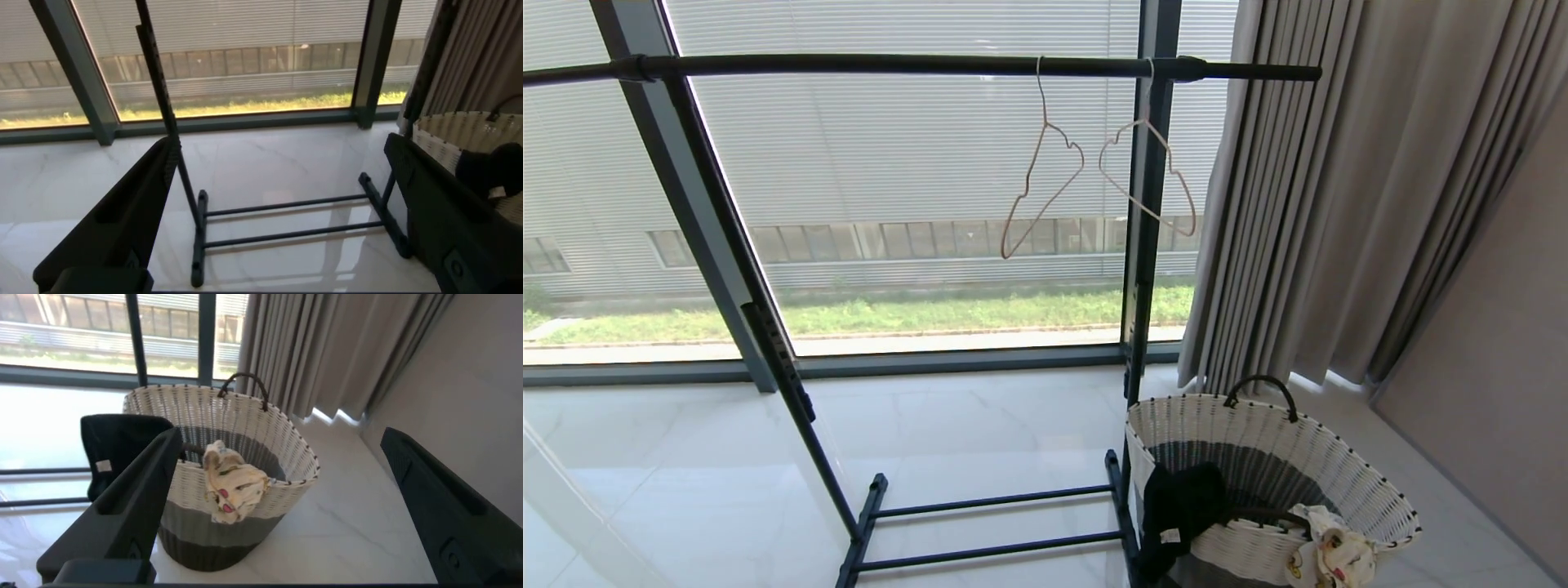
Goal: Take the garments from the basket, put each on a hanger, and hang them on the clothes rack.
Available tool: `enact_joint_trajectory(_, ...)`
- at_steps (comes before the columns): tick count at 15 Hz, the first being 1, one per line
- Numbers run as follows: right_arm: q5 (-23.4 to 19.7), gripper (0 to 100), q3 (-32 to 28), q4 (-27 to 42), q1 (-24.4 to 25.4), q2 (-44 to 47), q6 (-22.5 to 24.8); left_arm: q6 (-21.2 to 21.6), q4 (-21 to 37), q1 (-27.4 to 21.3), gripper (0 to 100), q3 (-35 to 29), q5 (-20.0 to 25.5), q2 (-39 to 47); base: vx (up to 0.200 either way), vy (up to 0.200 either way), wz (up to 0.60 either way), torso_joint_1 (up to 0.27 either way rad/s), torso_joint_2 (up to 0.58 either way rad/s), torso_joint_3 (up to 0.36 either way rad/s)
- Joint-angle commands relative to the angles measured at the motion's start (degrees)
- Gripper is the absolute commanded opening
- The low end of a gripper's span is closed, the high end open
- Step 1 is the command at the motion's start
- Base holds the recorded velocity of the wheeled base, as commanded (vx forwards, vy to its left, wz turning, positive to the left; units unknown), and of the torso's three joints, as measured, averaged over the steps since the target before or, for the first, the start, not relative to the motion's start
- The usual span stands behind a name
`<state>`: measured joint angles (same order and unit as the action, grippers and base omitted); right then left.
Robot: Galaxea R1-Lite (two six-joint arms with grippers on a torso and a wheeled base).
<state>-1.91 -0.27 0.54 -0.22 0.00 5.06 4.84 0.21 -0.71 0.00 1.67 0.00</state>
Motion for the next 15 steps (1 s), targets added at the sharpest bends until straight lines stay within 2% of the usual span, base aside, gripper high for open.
enact_joint_trajectory(1,-0.02,100,0.0,-0.01,0.04,0.09,0.04,0.08,-0.03,0.09,100,0.0,0.0,0.0,0.0,-0.2,0.0,0.007,0.01,-0.002)
enact_joint_trajectory(7,-0.02,100,0.0,-0.01,0.04,0.09,-0.05,0.08,-0.03,0.0,100,0.0,0.0,0.0,0.0,0.0,0.0,0.0,0.0,0.0)
enact_joint_trajectory(12,-0.11,100,0.0,-0.01,0.04,0.09,0.13,0.08,0.06,0.09,100,0.0,0.09,0.0,0.2,0.0,0.0,0.005,0.0,0.002)
enact_joint_trajectory(14,-0.11,100,0.0,-0.1,0.13,0.09,2.41,-0.01,-0.03,0.09,100,0.0,0.0,0.0,0.2,0.0,0.0,0.002,0.01,0.0)
enact_joint_trajectory(15,-0.2,100,0.0,-0.1,0.04,0.09,2.68,-0.09,0.06,0.0,100,0.0,0.0,0.0,0.0,0.0,0.0,0.0,0.0,0.0)
